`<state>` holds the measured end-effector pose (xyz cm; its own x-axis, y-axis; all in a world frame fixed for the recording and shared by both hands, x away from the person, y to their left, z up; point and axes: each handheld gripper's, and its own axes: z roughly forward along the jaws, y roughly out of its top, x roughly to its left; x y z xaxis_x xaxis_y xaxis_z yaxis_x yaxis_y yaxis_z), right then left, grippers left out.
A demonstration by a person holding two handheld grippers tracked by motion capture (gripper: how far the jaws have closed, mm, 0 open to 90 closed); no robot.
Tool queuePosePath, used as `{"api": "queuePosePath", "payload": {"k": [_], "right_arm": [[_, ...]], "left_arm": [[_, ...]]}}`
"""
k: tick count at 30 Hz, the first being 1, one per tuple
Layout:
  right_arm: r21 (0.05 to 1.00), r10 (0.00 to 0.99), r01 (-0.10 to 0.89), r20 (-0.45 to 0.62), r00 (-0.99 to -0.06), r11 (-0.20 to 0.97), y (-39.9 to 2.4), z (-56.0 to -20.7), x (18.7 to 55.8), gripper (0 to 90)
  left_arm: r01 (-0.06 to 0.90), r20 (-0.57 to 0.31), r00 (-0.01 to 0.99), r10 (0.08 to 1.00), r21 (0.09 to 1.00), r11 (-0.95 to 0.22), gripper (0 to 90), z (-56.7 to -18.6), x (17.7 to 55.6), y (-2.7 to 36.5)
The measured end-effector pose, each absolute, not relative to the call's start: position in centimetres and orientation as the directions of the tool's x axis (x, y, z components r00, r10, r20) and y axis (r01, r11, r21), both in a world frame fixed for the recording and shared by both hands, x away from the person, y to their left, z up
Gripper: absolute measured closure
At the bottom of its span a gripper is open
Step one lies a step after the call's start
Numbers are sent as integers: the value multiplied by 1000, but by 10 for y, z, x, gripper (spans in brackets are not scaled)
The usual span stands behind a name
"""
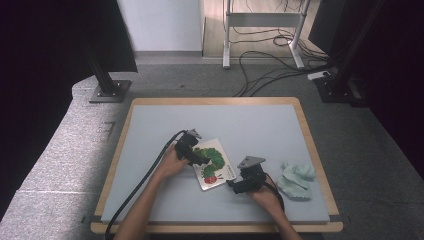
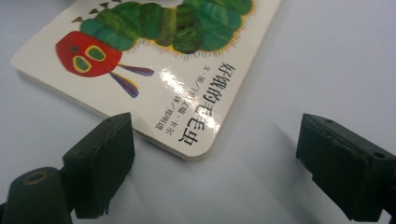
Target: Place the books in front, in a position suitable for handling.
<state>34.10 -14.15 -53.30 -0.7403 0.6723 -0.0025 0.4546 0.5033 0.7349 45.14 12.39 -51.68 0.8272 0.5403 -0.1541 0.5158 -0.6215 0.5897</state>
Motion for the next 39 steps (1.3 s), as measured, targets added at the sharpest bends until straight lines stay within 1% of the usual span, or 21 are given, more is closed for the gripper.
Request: {"api": "queuePosePath", "payload": {"k": [7, 19, 25, 27, 30, 34, 39], "right_arm": [[729, 698, 472, -11, -716, 495, -151, -532, 346, 103], [742, 725, 489, 5, -689, 459, -160, -531, 359, 90], [746, 731, 493, 13, -683, 448, -161, -530, 355, 126], [747, 724, 498, 32, -689, 441, -161, -531, 351, 120], [751, 716, 505, 62, -696, 426, -160, -530, 344, 86], [740, 686, 498, 69, -724, 451, -156, -527, 332, 42], [731, 664, 492, 70, -744, 474, -148, -529, 319, 13]], "left_arm": [[534, -151, 817, 557, 566, -629, 0, -515, 435, 132], [569, -154, 784, 601, 563, -599, 0, -514, 405, 144], [575, -159, 776, 611, 578, -579, 0, -516, 390, 151], [571, -156, 778, 608, 577, -583, 0, -516, 385, 152], [545, -105, 792, 602, 565, -620, 0, -516, 376, 151], [518, -54, 804, 592, 551, -654, 0, -517, 364, 147], [506, -77, 820, 567, 557, -658, 0, -517, 350, 146]]}}
